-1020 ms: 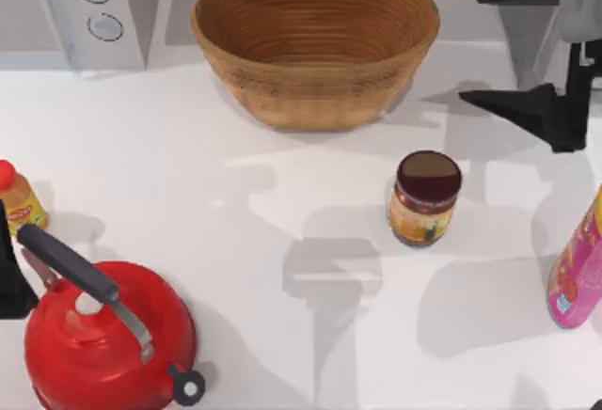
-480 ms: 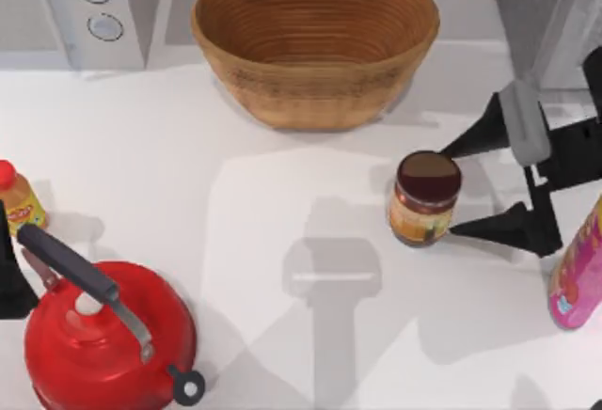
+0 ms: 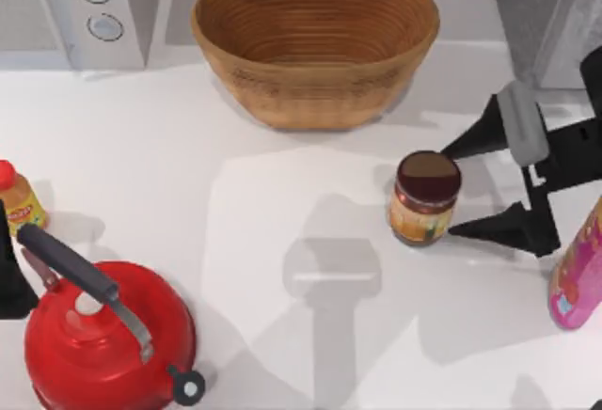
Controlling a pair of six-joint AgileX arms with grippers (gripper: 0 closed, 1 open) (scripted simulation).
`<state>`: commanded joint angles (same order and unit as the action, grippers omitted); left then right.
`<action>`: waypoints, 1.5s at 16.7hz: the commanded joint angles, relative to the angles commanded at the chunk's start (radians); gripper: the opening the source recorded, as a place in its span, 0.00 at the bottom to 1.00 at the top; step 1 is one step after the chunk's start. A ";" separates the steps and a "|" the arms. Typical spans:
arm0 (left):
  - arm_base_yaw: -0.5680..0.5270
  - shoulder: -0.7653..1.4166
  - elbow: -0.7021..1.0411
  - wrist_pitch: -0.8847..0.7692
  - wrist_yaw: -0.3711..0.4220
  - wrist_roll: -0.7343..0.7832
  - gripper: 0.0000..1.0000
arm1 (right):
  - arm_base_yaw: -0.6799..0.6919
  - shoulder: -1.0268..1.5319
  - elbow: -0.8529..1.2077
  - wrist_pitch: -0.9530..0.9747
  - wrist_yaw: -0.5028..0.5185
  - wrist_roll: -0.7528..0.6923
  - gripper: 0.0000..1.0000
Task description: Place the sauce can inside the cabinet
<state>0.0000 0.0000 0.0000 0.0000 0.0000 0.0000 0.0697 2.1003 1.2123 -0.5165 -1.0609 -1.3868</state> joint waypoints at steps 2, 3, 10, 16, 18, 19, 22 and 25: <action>0.000 0.000 0.000 0.000 0.000 0.000 1.00 | 0.017 0.027 0.030 0.040 0.004 0.049 1.00; 0.000 0.000 0.000 0.000 0.000 0.000 1.00 | 0.033 0.039 0.041 0.070 0.008 0.085 1.00; 0.000 0.000 0.000 0.000 0.000 0.000 1.00 | 0.133 0.055 -0.062 0.338 0.035 0.264 1.00; 0.000 0.000 0.000 0.000 0.000 0.000 1.00 | 0.133 0.052 -0.081 0.358 0.036 0.264 0.92; 0.000 0.000 0.000 0.000 0.000 0.000 1.00 | 0.133 0.052 -0.081 0.358 0.036 0.264 0.77; 0.000 0.000 0.000 0.000 0.000 0.000 1.00 | 0.133 0.052 -0.081 0.358 0.036 0.264 0.70; 0.000 0.000 0.000 0.000 0.000 0.000 1.00 | 0.133 0.052 -0.081 0.358 0.036 0.264 0.47; 0.000 0.000 0.000 0.000 0.000 0.000 1.00 | 0.133 0.052 -0.081 0.358 0.036 0.264 0.25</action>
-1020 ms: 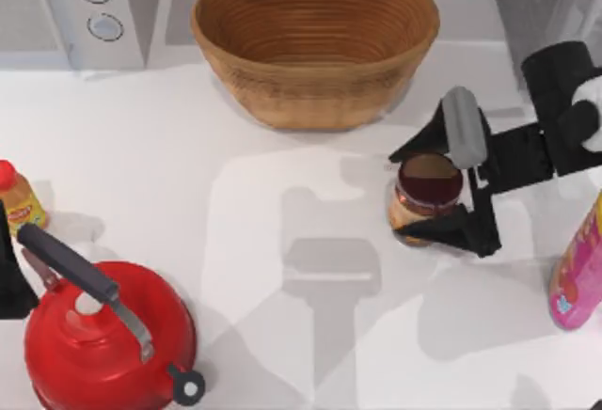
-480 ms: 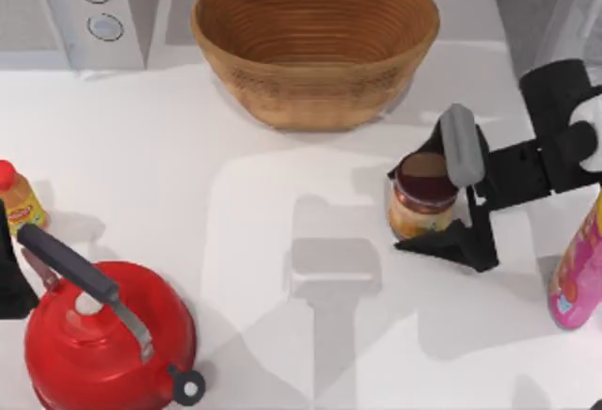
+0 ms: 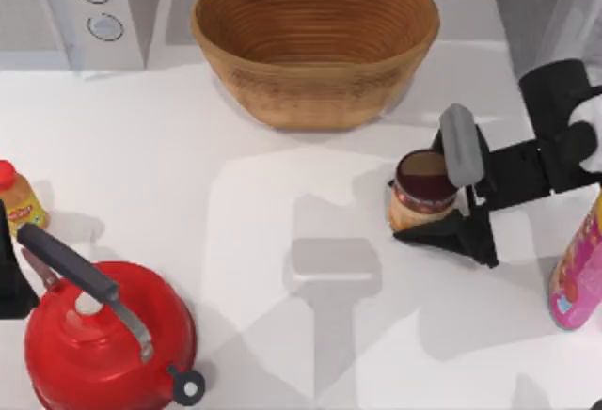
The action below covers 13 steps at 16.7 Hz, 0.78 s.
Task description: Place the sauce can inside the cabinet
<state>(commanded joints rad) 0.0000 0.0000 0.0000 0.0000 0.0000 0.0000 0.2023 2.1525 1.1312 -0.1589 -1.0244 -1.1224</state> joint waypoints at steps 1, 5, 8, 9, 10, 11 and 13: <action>0.000 0.000 0.000 0.000 0.000 0.000 1.00 | 0.000 0.000 0.000 0.000 0.000 0.000 0.17; 0.000 0.000 0.000 0.000 0.000 0.000 1.00 | 0.000 0.000 0.000 0.000 0.000 0.000 0.00; 0.000 0.000 0.000 0.000 0.000 0.000 1.00 | 0.000 0.000 0.000 0.000 0.000 0.000 0.00; 0.000 0.000 0.000 0.000 0.000 0.000 1.00 | 0.000 0.000 0.000 0.000 0.000 0.000 0.00; 0.000 0.000 0.000 0.000 0.000 0.000 1.00 | 0.000 0.000 0.000 0.000 0.000 0.000 0.00; 0.000 0.000 0.000 0.000 0.000 0.000 1.00 | 0.000 0.000 0.000 0.000 0.000 0.000 0.00; 0.000 0.000 0.000 0.000 0.000 0.000 1.00 | -0.003 -0.002 0.004 0.002 -0.001 0.001 0.00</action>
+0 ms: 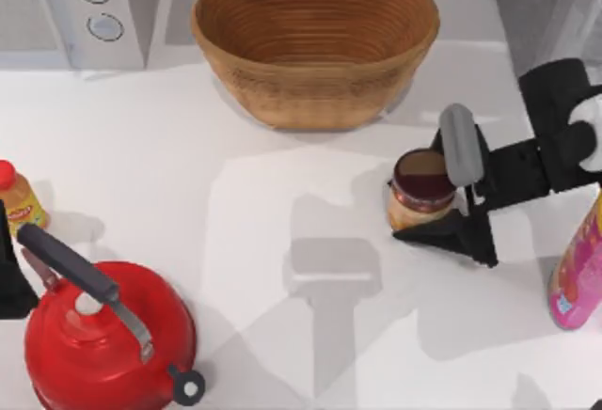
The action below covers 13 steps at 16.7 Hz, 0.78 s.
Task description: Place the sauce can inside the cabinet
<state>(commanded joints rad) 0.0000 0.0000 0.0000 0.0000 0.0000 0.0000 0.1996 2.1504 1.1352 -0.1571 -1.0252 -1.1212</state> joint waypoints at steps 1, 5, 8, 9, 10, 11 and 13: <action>0.000 0.000 0.000 0.000 0.000 0.000 1.00 | 0.001 -0.007 0.011 0.006 -0.004 -0.001 0.00; 0.000 0.000 0.000 0.000 0.000 0.000 1.00 | -0.009 -0.072 0.118 -0.004 -0.030 -0.019 0.00; 0.000 0.000 0.000 0.000 0.000 0.000 1.00 | -0.023 -0.142 0.196 -0.110 -0.035 -0.025 0.00; 0.000 0.000 0.000 0.000 0.000 0.000 1.00 | -0.026 -0.165 0.217 -0.158 -0.034 -0.023 0.00; 0.000 0.000 0.000 0.000 0.000 0.000 1.00 | -0.027 -0.186 0.234 -0.210 -0.032 -0.020 0.00; 0.000 0.000 0.000 0.000 0.000 0.000 1.00 | -0.028 -0.205 0.248 -0.266 -0.030 -0.017 0.00; 0.000 0.000 0.000 0.000 0.000 0.000 1.00 | -0.026 -0.232 0.264 -0.376 -0.023 -0.011 0.00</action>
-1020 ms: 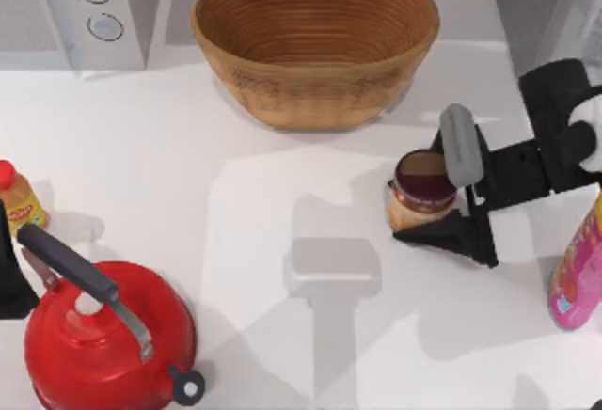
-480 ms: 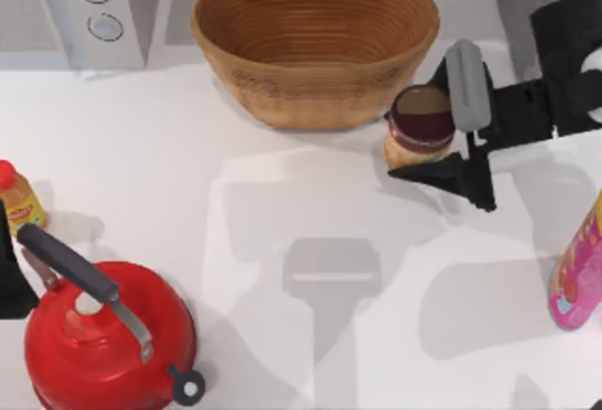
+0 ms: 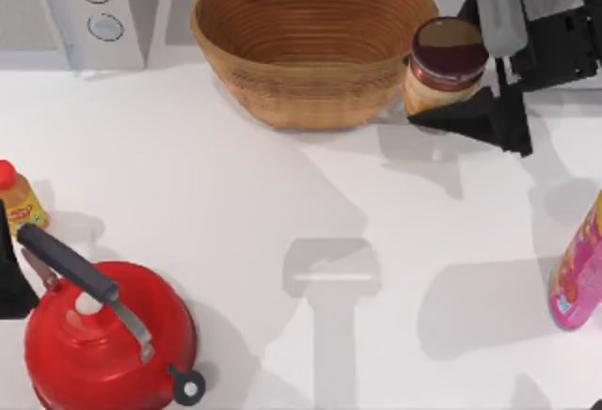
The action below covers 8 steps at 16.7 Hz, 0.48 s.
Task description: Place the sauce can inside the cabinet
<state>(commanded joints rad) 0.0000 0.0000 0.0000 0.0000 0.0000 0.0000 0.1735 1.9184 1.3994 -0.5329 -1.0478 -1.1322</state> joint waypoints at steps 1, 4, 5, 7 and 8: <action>0.000 0.000 0.000 0.000 0.000 0.000 1.00 | 0.002 -0.011 0.004 -0.050 0.004 0.001 0.00; 0.000 0.000 0.000 0.000 0.000 0.000 1.00 | 0.017 -0.037 0.005 -0.157 0.017 0.002 0.00; 0.000 0.000 0.000 0.000 0.000 0.000 1.00 | 0.022 -0.041 0.003 -0.174 0.019 0.001 0.00; 0.000 0.000 0.000 0.000 0.000 0.000 1.00 | 0.024 -0.043 0.003 -0.179 0.019 0.001 0.00; 0.000 0.000 0.000 0.000 0.000 0.000 1.00 | 0.024 -0.043 0.003 -0.179 0.019 0.001 0.00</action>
<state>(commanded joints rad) 0.0000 0.0000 0.0000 0.0000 0.0000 0.0000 0.1972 1.8758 1.4020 -0.7119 -1.0285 -1.1310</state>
